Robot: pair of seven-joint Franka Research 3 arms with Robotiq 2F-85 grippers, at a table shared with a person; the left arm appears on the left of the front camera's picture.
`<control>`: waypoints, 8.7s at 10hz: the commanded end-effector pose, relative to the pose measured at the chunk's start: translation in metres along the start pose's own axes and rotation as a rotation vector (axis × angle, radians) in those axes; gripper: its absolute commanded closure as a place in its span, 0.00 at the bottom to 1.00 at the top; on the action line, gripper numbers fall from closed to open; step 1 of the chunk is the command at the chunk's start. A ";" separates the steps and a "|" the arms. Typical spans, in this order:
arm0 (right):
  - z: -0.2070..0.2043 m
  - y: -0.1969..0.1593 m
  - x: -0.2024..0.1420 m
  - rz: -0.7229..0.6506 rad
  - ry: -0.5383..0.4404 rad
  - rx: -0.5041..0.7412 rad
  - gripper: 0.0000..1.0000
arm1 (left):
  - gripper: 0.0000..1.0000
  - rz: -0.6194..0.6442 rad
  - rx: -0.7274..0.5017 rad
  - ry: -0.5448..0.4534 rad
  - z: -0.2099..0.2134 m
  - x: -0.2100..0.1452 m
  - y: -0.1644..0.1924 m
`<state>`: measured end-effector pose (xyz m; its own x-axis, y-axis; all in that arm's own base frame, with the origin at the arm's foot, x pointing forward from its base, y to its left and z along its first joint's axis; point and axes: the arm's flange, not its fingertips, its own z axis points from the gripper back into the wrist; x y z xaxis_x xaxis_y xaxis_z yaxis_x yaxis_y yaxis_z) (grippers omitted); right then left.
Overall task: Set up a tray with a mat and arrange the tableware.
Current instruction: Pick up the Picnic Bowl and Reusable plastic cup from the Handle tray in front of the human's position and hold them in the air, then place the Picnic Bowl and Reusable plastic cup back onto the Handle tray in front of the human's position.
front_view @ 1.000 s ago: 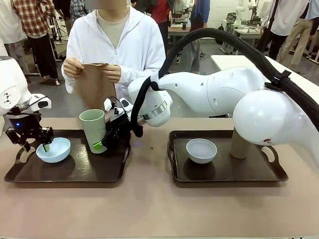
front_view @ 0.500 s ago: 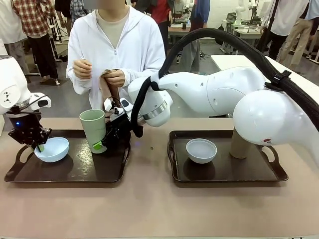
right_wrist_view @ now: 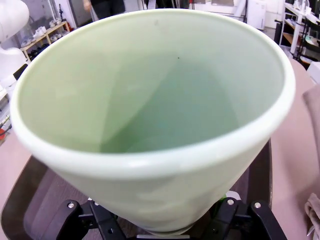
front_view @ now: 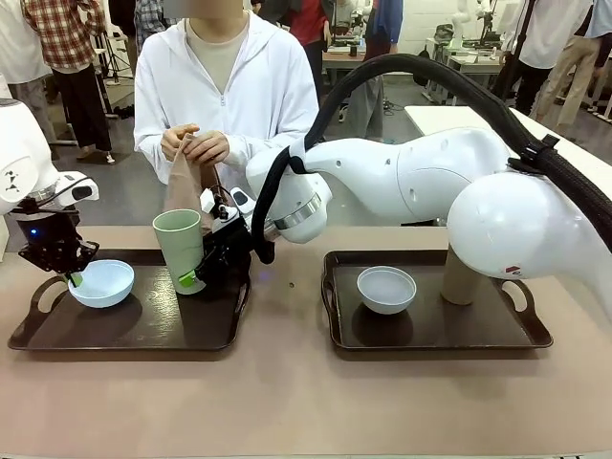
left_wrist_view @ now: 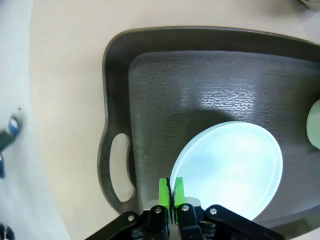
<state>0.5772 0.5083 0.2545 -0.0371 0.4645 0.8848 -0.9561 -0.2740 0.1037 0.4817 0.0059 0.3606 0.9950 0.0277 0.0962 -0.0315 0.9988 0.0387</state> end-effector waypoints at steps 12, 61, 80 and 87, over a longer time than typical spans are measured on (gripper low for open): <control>0.097 0.165 0.167 0.061 0.114 -0.268 1.00 | 1.00 -0.054 -0.094 -0.104 0.208 -0.081 -0.004; 0.067 0.092 0.079 0.087 -0.090 -0.167 0.20 | 0.96 -0.039 -0.218 -0.071 0.077 -0.027 -0.002; 0.025 0.039 -0.021 -0.102 -0.008 -0.111 0.20 | 0.96 -0.059 -0.196 -0.044 -0.017 -0.003 -0.024; 0.045 0.065 -0.002 -0.193 0.137 -0.104 0.00 | 0.54 -0.087 -0.210 -0.011 -0.003 -0.010 -0.023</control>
<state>0.5387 0.4626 0.2644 0.1021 0.5469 0.8309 -0.9755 -0.1085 0.1912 0.4780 -0.0193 0.3493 0.9930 -0.0306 0.1141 0.0458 0.9900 -0.1336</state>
